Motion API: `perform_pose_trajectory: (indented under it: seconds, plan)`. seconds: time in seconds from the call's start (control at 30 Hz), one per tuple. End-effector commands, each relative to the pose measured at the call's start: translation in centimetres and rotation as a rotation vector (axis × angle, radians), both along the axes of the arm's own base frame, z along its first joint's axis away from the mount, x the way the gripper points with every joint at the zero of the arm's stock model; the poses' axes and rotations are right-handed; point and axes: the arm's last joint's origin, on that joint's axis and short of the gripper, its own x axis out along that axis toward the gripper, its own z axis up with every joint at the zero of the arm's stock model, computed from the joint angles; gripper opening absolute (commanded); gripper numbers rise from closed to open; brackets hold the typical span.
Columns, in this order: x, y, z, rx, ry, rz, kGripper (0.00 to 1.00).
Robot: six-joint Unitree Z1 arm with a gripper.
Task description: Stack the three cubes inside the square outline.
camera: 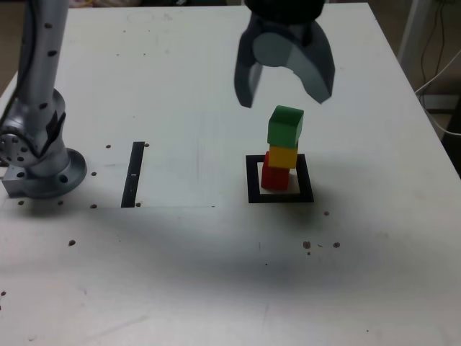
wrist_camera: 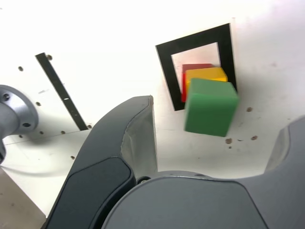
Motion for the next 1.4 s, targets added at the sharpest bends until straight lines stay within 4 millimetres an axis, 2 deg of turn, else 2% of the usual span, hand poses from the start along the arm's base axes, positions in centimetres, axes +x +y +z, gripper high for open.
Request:
perform_pose_trajectory:
  seconds: [0.0,0.2,0.63,0.9,1.07,1.37]
  plan:
    - [-1.0,0.1,0.4,0.003,0.010,0.002,0.99]
    - [-3.5,0.4,0.1,0.010,0.060,0.019,0.99]
    - [-11.0,1.4,-1.3,0.038,0.179,0.084,0.99]
    - [-14.8,1.7,-3.6,0.052,0.196,0.115,0.99]
    - [-16.1,1.9,-5.8,0.023,0.155,0.135,0.99]
    - [-17.1,2.7,-9.4,-0.003,0.125,0.185,0.99]
